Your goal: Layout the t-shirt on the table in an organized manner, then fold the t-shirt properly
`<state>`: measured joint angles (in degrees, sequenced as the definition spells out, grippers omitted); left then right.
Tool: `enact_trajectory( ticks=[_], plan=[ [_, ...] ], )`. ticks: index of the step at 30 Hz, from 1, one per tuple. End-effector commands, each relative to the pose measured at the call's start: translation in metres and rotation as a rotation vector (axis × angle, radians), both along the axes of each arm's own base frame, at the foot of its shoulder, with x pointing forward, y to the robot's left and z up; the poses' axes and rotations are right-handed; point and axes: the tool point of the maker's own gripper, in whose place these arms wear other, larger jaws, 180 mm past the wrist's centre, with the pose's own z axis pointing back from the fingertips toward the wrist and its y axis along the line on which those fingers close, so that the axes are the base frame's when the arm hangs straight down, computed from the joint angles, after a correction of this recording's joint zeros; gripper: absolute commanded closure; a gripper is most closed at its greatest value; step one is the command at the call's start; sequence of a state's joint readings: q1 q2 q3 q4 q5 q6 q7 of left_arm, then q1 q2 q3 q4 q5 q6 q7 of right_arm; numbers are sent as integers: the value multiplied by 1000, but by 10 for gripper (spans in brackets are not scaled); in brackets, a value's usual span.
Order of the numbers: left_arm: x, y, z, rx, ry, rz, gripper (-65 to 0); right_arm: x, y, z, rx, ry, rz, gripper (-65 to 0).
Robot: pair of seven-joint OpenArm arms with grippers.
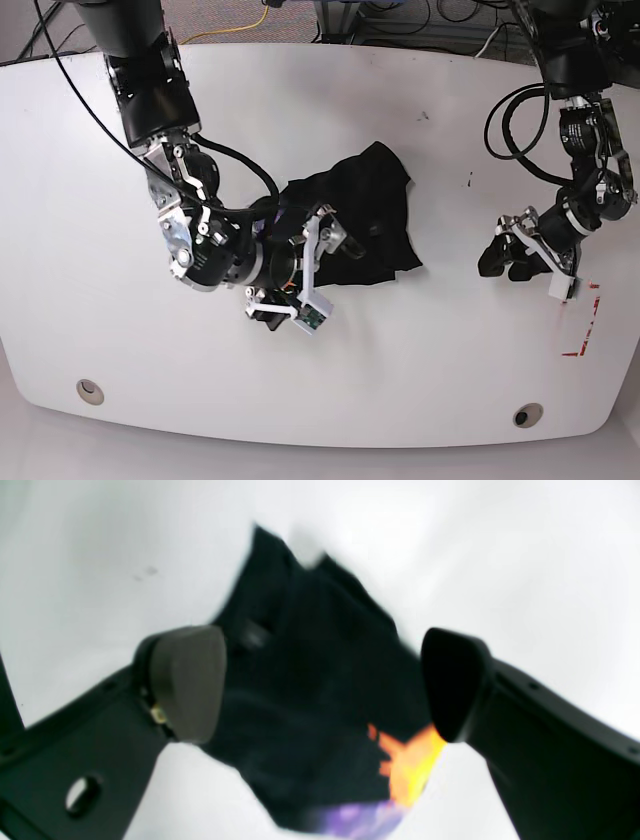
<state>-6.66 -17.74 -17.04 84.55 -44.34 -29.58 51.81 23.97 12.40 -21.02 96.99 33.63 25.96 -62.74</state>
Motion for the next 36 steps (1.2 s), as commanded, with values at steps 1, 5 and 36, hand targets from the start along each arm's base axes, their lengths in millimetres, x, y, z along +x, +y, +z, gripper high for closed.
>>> enact_trajectory(
  ticks=[1, 5, 36],
  plan=[
    [-3, 17, 10, 23, -27, 19, -374, 15, 21, 18, 10, -44, 54, -591],
    [-21, 34, 1, 41, -1, 58, -374, 30, 33, 11, -11, -16, 94, -591],
    [-86, 18, -19, 67, 57, 42, -374, 41, 33, -77, -247, 103, 206, -510]
  ],
)
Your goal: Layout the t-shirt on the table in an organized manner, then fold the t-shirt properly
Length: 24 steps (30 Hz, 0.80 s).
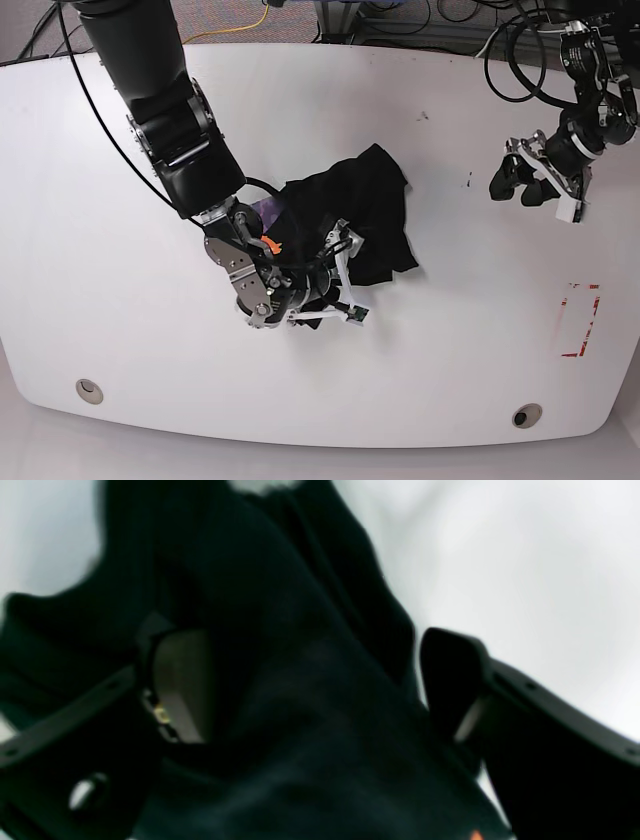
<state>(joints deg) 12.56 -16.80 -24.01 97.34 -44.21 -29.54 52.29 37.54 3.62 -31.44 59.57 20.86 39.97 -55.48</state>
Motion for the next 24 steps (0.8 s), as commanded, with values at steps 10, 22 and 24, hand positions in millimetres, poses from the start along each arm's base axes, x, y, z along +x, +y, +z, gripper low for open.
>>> enact_trajectory(
  ticks=[10, 22, 24],
  plan=[
    [10, 1, 15, -4, -55, -4, -374, 8, 12, 18, 49, -38, 8, -208],
    [7, 0, 4, -13, -23, -5, -374, 7, 19, 55, 146, -82, 39, -146],
    [6, -1, -2, -18, -5, -8, -374, 6, 22, 63, 171, -86, 47, -146]
  ],
)
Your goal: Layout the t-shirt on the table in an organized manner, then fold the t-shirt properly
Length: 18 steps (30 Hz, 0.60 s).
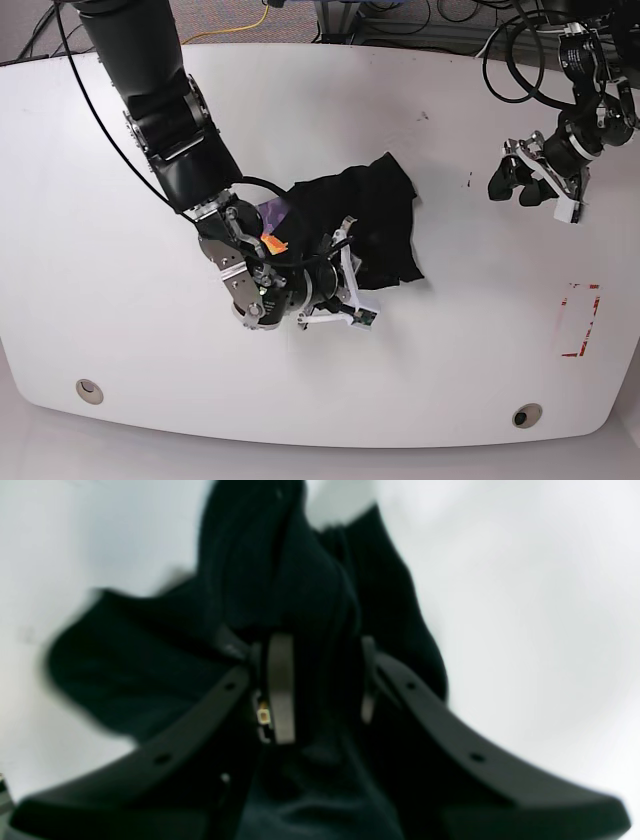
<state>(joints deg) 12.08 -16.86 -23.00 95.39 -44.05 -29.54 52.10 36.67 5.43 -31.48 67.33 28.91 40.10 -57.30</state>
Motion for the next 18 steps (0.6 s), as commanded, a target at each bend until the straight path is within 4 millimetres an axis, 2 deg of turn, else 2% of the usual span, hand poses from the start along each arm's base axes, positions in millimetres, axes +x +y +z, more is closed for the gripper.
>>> enact_trajectory(
  ticks=[1, 9, 18],
  plan=[
    [6, 2, 6, -6, -27, -5, -374, 13, 7, 32, 61, -58, 7, -146],
    [9, -2, 7, -10, -30, -16, -374, 29, -13, 43, 118, -57, -77, -144],
    [8, -9, 4, -13, -21, -37, -374, 36, -20, 49, 152, -63, -118, -152]
  ],
)
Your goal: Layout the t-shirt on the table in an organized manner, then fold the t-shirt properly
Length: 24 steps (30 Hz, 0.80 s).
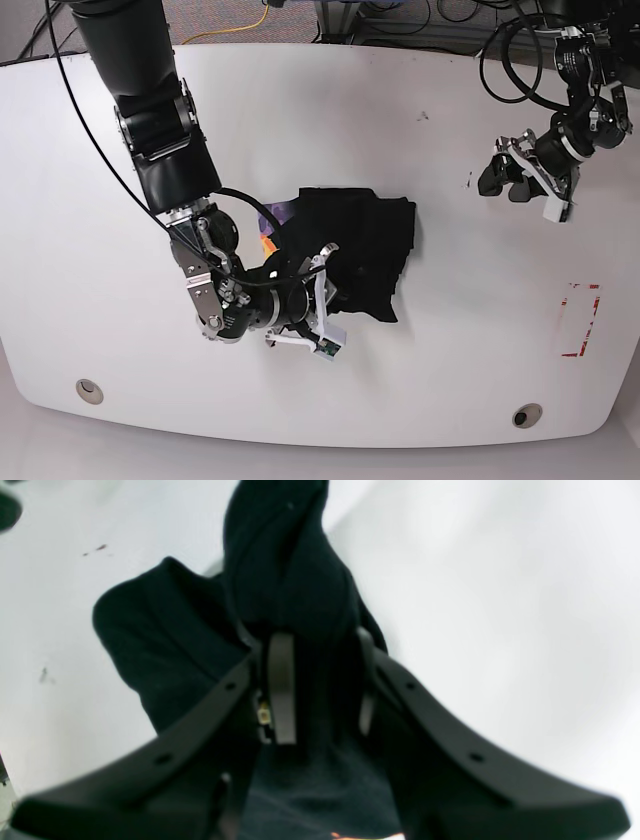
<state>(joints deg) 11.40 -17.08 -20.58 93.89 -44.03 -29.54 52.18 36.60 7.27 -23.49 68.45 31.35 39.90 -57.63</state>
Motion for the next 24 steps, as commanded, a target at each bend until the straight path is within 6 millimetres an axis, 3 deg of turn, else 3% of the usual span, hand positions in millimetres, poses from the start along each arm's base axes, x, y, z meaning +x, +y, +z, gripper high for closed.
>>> enact_trajectory(
  ticks=[1, 3, 6, 10, 14, 20, 24],
  plan=[
    [8, 0, 12, -3, -46, -10, -374, 13, 8, 26, 58, -59, 2, -152],
    [8, -3, 12, -5, -45, -17, -374, 12, 9, 27, 61, -62, 4, -163],
    [12, -3, 15, -5, -55, -18, -374, 8, 11, 21, 66, -49, 5, -246],
    [11, -11, 13, -12, -49, -40, -374, 8, 15, 21, 105, -48, -23, -455],
    [11, -22, 14, -15, -53, -74, -372, 15, 13, 24, 127, -41, -89, -599],
    [9, -67, 31, -12, -105, -212, -372, 23, 11, 67, 174, -161, -117, -620],
    [15, -103, 55, -20, -181, -316, -372, 19, 5, 97, 213, -251, -135, -620]
  ],
)
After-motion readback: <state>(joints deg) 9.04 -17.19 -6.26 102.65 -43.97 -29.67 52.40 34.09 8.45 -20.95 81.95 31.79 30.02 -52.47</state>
